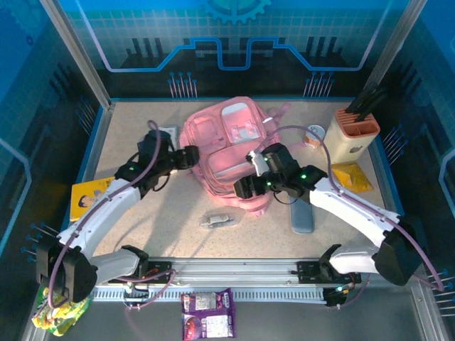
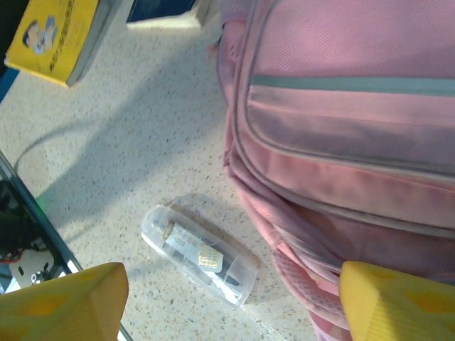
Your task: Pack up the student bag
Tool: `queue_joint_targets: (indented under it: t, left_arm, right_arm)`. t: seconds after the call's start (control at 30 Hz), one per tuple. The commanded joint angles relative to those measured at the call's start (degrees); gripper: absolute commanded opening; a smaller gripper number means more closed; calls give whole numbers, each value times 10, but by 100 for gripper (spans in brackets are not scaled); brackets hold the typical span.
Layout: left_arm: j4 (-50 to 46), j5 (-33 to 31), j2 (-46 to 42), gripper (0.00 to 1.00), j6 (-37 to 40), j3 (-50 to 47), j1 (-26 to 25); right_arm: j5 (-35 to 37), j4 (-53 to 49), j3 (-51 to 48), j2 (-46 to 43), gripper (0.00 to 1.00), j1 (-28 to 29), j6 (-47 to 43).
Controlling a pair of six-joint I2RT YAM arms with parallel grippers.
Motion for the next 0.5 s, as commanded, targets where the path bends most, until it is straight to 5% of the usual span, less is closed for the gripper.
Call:
queue_joint_targets:
  t: [0.0,0.27,0.47]
  left_arm:
    - [-108,-79,-4,78,-88,-6,60]
    - [-143,-100,66,85,-164,6,239]
    - [-152,-160,136,93,-247,26,310]
  right_arm:
    - [-13,16,27,32,79,22,-5]
    - [-13,51,46,90,81,49,12]
    - [-19,61,50,114,82,50,17]
